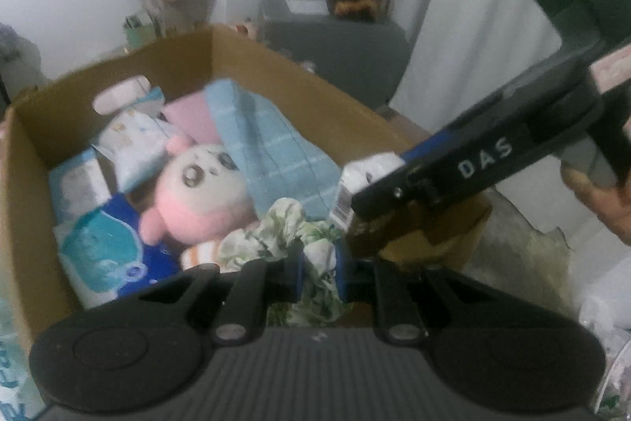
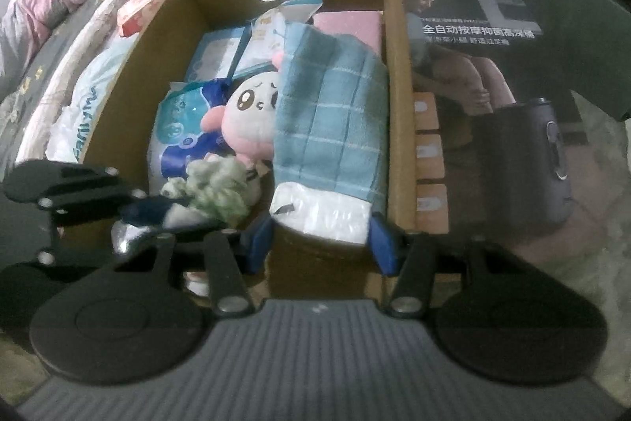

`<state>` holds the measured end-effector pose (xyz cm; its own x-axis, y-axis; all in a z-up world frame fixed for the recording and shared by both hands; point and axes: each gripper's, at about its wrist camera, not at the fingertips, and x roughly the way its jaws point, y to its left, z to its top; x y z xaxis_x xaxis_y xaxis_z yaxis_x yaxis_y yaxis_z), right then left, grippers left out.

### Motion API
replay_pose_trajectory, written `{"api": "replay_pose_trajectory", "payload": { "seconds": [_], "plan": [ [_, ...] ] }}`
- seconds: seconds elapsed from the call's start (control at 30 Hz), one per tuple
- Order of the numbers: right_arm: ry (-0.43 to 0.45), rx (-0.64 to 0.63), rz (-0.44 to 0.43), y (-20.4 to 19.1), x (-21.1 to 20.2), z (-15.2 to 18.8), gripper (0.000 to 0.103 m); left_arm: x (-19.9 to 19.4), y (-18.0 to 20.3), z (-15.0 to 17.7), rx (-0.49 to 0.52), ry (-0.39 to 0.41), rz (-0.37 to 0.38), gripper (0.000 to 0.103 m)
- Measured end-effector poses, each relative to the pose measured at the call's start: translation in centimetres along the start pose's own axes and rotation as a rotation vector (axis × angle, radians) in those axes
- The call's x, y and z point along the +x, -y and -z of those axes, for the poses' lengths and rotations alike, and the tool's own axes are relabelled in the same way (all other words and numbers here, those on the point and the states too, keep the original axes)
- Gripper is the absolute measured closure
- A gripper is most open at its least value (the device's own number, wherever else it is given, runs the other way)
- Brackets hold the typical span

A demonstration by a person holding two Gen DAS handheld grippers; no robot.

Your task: Organize soft objects

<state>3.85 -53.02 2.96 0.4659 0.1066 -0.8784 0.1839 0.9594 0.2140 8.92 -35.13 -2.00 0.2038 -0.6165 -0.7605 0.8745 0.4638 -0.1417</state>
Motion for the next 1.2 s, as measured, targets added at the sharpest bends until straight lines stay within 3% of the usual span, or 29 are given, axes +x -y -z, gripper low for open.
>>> {"api": "replay_pose_trajectory", "payload": {
  "seconds": [0.23,0.27,0.4,0.47,0.67,0.77,0.87,1.0,1.07,1.2],
  "plan": [
    [0.005,0.070,-0.045,0.7,-0.5,-0.2,0.046,0.9,0.5,0.0,-0.004,-0.050,0.033,0.068],
    [0.012,0.081,-0.052,0.8,-0.7,-0.1,0.045,0.7,0.4,0.1,-0.008,-0.047,0.033,0.062],
    [0.051,0.116,-0.069,1.2,-1.7,0.5,0.045,-0.7,0.1,0.3,-0.009,-0.013,0.019,0.055],
    [0.073,0.139,-0.094,1.2,-2.2,0.9,0.045,-1.6,0.1,0.3,-0.004,0.010,0.019,0.044],
    [0.154,0.206,-0.158,1.1,-4.3,2.4,0.045,-4.1,-0.7,0.6,-0.044,0.055,-0.011,0.035],
    [0.247,0.241,-0.187,0.8,-6.1,3.9,0.036,-6.3,-1.4,1.1,-0.074,0.104,-0.032,0.028],
    [0.406,0.287,-0.226,0.9,-7.8,6.4,0.024,-8.9,-2.0,1.9,-0.089,0.160,-0.060,0.020],
    [0.586,0.363,-0.272,0.8,-8.6,10.3,0.022,-12.7,-2.7,3.1,-0.100,0.228,-0.124,0.010],
    [0.661,0.375,-0.254,0.0,-8.6,12.1,0.021,-14.6,-3.0,3.9,-0.116,0.260,-0.193,0.001],
    [0.757,0.320,-0.101,-3.3,-8.1,14.6,0.020,-17.6,-3.5,6.1,-0.143,0.307,-0.335,0.000]
  ]
}}
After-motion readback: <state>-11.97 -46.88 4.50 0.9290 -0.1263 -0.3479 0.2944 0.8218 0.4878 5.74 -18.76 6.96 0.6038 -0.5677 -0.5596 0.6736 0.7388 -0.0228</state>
